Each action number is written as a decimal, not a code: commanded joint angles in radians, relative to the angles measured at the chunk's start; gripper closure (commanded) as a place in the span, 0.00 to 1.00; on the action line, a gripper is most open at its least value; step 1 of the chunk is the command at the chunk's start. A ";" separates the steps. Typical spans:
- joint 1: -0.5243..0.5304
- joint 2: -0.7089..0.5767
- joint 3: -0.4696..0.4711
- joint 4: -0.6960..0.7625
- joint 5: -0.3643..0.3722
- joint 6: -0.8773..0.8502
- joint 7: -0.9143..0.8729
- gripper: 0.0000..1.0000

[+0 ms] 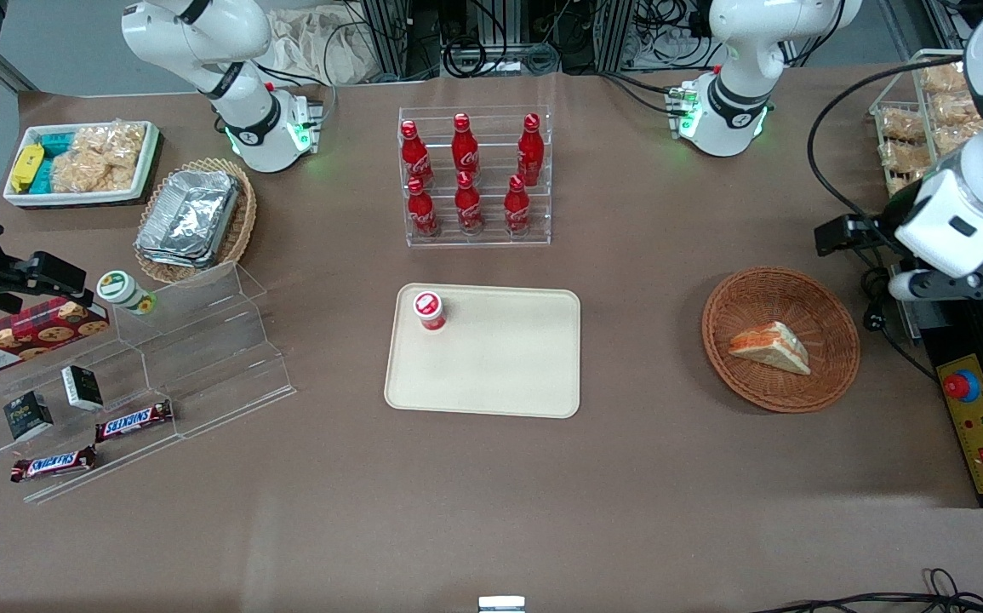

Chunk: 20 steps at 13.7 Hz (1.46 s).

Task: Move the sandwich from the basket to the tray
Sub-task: 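Move the left gripper over the wrapped sandwich in the wicker basket, then lower the left gripper and close it on the wrapped sandwich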

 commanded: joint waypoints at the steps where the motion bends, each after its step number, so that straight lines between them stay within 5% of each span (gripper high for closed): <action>1: 0.003 -0.041 0.039 -0.120 -0.012 0.075 -0.203 0.00; 7: 0.006 -0.052 0.095 -0.421 -0.021 0.455 -0.644 0.00; 13: 0.004 0.081 0.096 -0.548 -0.004 0.812 -1.193 0.00; 20: -0.008 0.155 0.095 -0.619 -0.001 0.954 -1.252 0.00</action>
